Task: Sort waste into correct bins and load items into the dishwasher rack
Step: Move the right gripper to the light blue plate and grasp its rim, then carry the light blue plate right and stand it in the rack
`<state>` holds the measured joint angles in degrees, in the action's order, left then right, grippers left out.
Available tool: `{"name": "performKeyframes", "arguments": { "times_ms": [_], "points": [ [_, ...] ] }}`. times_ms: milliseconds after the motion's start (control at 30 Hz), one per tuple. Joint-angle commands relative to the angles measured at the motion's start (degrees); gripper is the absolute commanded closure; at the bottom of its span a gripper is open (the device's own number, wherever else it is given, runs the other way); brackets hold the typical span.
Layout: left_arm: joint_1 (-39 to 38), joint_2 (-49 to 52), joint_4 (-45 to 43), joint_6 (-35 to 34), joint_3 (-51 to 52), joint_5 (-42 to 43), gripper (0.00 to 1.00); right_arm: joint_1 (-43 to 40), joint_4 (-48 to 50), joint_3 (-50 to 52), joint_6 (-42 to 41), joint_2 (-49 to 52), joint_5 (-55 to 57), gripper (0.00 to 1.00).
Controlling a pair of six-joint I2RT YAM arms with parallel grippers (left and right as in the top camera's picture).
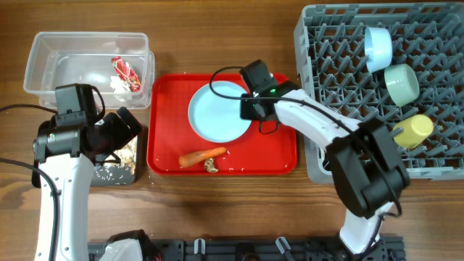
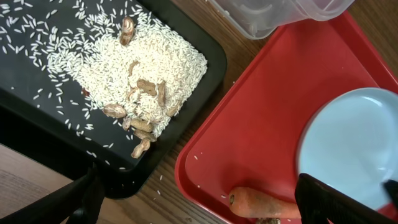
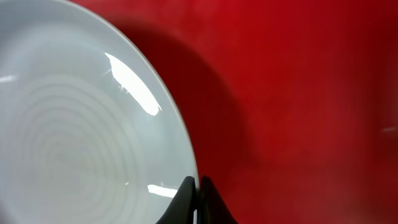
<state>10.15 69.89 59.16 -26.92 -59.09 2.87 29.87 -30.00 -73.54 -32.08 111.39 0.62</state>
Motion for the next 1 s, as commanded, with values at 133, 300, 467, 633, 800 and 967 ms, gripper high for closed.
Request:
{"name": "performKeyframes", "arguments": {
  "times_ms": [133, 300, 467, 633, 800, 967],
  "points": [
    [0.3, -0.5, 0.1, -0.5, -0.2, 0.5, 0.00, -5.0, -1.6, -0.4, 13.0, -21.2, 8.9, 0.96],
    [0.3, -0.5, 0.1, -0.5, -0.2, 0.5, 0.00, -8.3, -0.6, -0.4, 26.3, -31.1, 36.5, 0.96],
    [0.3, -0.5, 0.1, -0.5, -0.2, 0.5, 0.00, -11.3, 7.9, -0.3, 44.9, -31.1, 65.6, 0.96],
    [0.3, -0.5, 0.1, -0.5, -0.2, 0.5, 0.00, -14.1, 9.9, -0.2, 46.2, -29.6, 67.9, 0.96],
    [0.3, -0.5, 0.1, -0.5, -0.2, 0.5, 0.00, -14.4, 9.8, 1.1, 46.7, -24.9, 67.4, 0.96],
    [0.3, -0.5, 0.1, -0.5, -0.2, 0.5, 0.00, -14.4, 9.8, 1.1, 45.4, -18.8, 67.3, 0.96]
  ]
}}
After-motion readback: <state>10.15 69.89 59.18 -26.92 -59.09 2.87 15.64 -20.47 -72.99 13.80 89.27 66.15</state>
